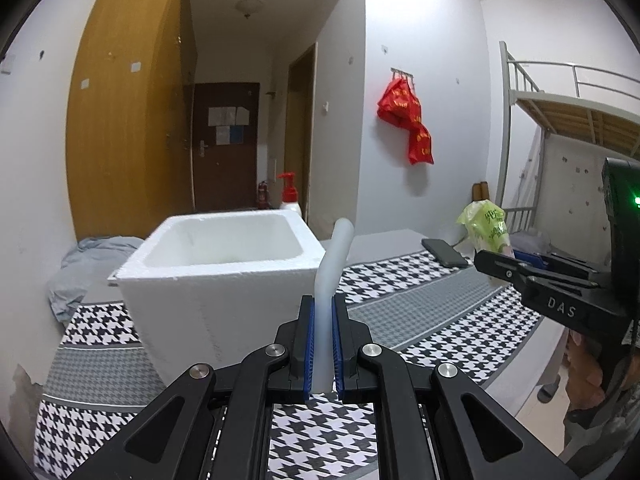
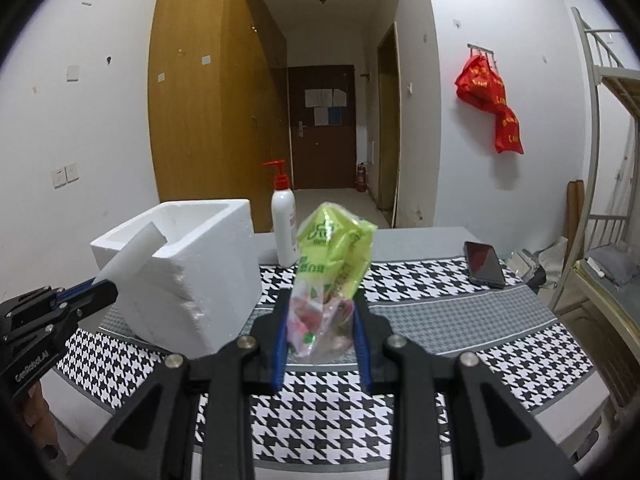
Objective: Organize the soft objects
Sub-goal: 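Carry the snack bag and foam strip with both grippers over the foam box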
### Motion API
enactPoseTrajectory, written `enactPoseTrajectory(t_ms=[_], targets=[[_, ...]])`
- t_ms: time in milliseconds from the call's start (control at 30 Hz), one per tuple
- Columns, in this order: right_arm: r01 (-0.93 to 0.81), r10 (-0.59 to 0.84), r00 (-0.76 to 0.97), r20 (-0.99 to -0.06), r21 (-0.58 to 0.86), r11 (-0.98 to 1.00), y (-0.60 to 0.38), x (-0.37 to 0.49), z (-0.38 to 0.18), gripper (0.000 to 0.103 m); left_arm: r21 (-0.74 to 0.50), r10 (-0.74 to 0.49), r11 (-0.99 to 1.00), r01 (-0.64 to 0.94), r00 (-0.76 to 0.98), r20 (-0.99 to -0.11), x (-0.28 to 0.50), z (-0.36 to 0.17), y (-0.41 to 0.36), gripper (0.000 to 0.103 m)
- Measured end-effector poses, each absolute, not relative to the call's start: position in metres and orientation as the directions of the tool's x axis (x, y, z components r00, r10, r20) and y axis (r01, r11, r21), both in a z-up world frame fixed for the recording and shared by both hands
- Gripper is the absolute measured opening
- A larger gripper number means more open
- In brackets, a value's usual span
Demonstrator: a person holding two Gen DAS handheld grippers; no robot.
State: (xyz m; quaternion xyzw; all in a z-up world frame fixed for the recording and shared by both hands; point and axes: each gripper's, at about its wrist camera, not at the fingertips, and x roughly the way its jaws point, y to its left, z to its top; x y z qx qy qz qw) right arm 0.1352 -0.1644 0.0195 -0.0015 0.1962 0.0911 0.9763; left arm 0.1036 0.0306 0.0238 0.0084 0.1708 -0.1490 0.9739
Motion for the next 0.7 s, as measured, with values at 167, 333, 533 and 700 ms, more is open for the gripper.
enactPoseTrajectory(t_ms=[167,333,533,700], targets=[[-0.217,0.205,0.906,-0.371,0.009,0.976,-0.15,0.133,0.025,0.032,-0.041,-0.262,0.964,0.263,0.91,-0.323,0.102,0.027,0.041,0.008],[-0.266,0.244,0.9,-0.36,-0.013,0.964,-0.136,0.132,0.029,0.032,-0.048,-0.228,0.973,0.224,0.921,-0.316,0.098,0.031,0.051,0.009],[-0.322,0.291,0.89,-0.351,-0.033,0.946,-0.121,0.132,0.032,0.032,-0.045,-0.179,0.984,0.174,0.939,-0.295,0.091,0.034,0.067,0.008],[-0.37,0.331,0.876,-0.351,-0.049,0.928,-0.107,0.134,0.034,0.032,-0.048,-0.134,0.991,0.125,0.947,-0.293,0.091,0.035,0.078,0.008]])
